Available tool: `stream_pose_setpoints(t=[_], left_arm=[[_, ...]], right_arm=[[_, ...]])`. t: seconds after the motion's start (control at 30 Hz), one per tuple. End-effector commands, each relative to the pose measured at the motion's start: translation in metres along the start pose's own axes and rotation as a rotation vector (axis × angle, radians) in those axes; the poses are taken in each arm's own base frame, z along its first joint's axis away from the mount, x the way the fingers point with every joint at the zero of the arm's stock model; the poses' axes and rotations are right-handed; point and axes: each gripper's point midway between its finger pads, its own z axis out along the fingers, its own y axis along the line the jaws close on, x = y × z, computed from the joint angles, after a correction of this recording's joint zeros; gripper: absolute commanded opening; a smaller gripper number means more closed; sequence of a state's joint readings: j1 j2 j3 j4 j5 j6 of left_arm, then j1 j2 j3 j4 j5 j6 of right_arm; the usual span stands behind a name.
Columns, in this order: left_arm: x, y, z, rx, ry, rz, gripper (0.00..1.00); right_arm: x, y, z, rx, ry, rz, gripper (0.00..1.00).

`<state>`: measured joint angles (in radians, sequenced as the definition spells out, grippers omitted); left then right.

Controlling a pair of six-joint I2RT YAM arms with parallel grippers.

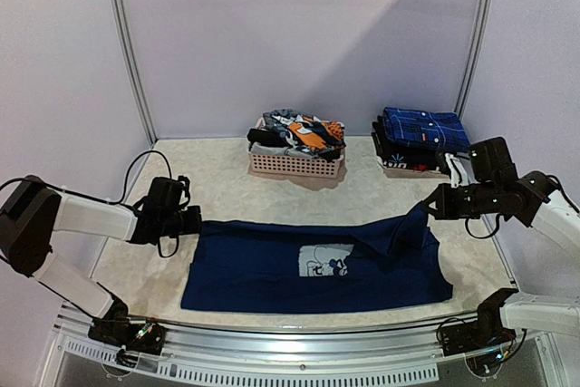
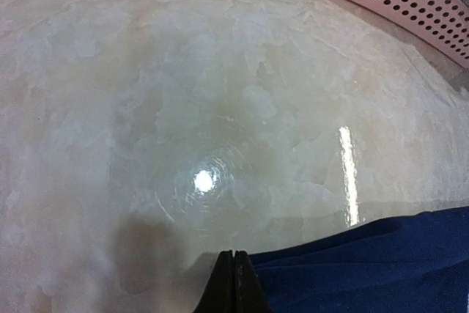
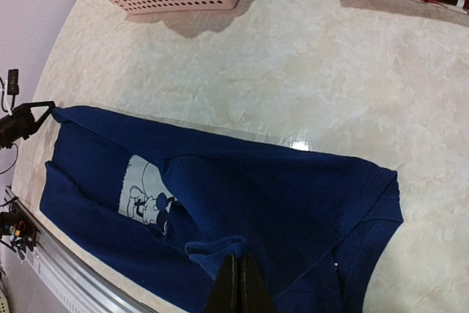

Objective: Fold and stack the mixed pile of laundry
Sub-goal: Fold the 1/3-folded T-shirt at the center of the board.

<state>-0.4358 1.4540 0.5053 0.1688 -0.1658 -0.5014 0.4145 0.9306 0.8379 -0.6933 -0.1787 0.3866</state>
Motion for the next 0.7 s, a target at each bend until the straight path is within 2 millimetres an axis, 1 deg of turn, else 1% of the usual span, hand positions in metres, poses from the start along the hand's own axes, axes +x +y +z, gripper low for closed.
stream_pose_setpoints(t=[0.0,0.1,0.27,0.33,0.43,0.53,0.6,0.67], left_arm=[[0.004,0.002,-0.009,-0.014,-0.003,0.005,0.00],[0.007,0.002,-0.012,-0.014,0.002,0.008,0.00],[0.013,0.003,-0.016,-0.018,0.008,0.008,0.00],[0.015,0.004,-0.018,-0.020,0.011,0.008,0.00],[0.017,0.005,-0.020,-0.025,0.015,0.009,0.00],[0.022,0.004,-0.021,-0.022,0.026,0.008,0.00],[0.027,0.003,-0.020,-0.020,0.033,0.011,0.00],[0.030,0.002,-0.018,-0.022,0.039,0.012,0.00]], right_arm=[[0.015,0.000,-0.005,-0.005,0.041,0.036,0.00],[0.018,-0.002,-0.010,0.011,0.044,0.052,0.00],[0.025,-0.003,-0.013,0.014,0.067,0.082,0.00],[0.029,-0.003,-0.010,0.009,0.088,0.093,0.00],[0.040,-0.008,-0.002,0.038,0.123,0.123,0.00],[0.059,-0.009,0.011,0.056,0.166,0.159,0.00],[0.068,-0.019,0.015,0.117,0.183,0.173,0.00],[0.073,-0.027,0.015,0.154,0.172,0.195,0.00]])
